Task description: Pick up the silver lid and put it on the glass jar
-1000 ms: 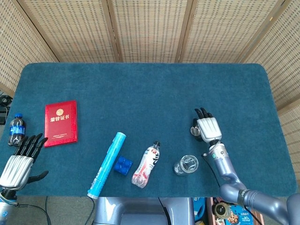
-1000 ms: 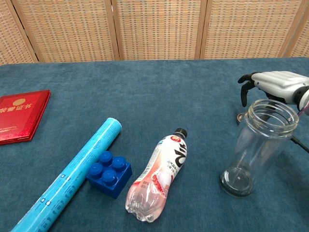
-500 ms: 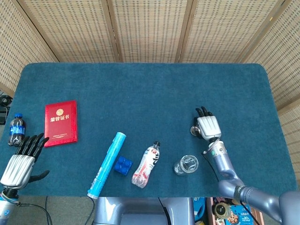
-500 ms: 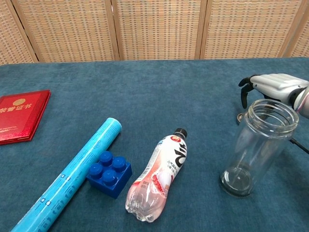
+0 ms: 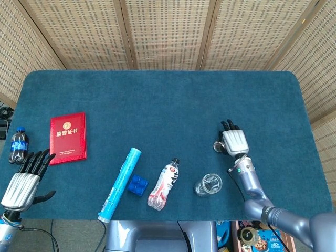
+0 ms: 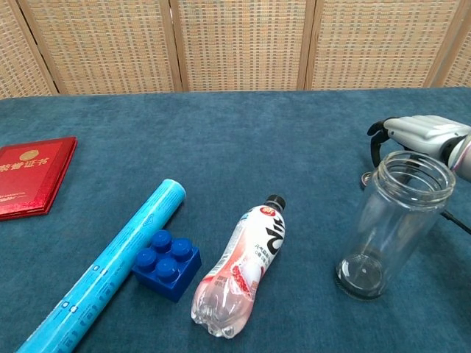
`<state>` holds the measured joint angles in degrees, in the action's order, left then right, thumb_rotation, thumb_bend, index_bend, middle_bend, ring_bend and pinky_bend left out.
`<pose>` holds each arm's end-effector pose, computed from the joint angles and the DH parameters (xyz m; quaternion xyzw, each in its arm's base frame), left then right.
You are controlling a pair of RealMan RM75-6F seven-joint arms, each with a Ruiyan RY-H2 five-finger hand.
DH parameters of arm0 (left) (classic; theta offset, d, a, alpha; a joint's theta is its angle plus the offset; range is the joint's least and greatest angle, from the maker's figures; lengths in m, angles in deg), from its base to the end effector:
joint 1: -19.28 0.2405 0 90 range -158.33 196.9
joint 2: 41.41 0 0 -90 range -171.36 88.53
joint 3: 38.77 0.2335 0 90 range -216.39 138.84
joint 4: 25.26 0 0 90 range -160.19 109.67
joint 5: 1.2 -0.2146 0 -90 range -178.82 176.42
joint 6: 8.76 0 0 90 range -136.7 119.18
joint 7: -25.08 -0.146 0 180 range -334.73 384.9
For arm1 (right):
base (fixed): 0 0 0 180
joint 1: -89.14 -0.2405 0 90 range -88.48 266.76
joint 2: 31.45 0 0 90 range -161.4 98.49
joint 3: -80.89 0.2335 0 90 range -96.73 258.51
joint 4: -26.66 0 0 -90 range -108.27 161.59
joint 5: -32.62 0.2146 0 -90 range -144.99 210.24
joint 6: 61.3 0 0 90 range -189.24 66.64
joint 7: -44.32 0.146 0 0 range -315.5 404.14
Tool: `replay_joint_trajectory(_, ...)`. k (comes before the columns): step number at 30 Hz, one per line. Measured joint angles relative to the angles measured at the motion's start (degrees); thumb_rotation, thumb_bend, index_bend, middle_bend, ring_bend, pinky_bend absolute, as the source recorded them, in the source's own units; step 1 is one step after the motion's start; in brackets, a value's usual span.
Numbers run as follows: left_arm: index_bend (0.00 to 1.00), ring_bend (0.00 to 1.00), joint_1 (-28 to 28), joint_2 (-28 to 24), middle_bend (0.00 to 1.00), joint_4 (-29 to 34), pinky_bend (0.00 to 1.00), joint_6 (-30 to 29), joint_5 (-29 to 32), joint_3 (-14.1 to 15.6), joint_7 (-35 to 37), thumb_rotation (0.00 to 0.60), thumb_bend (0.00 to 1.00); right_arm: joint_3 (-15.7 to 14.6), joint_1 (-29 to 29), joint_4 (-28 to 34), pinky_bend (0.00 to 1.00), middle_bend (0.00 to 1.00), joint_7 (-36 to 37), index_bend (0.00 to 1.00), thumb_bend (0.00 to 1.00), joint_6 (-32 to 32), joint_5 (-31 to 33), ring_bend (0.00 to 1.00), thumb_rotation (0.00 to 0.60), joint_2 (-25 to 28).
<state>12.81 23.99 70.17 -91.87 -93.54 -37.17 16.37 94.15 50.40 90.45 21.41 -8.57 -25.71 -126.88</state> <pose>-0.2672 0.1695 0.1129 -0.6693 -0.3576 -0.3628 0.5408 -0.2164 -0.3690 -0.0142 0.6923 -0.3842 0.2850 0.5402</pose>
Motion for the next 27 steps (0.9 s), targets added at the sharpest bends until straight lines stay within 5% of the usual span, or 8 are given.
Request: replay_joint_trajectory(27, 0.0, 0.0, -0.25, 0.12, 0.0, -0.08, 0.0, 0.49, 0.63, -0.04, -0.17, 0.6, 0.16, -0.44, -1.18, -5.73, 0.28, 0.22, 0.96, 0.57, 0.52, -1.76, 0.16, 0.0, 0.6, -3.09)
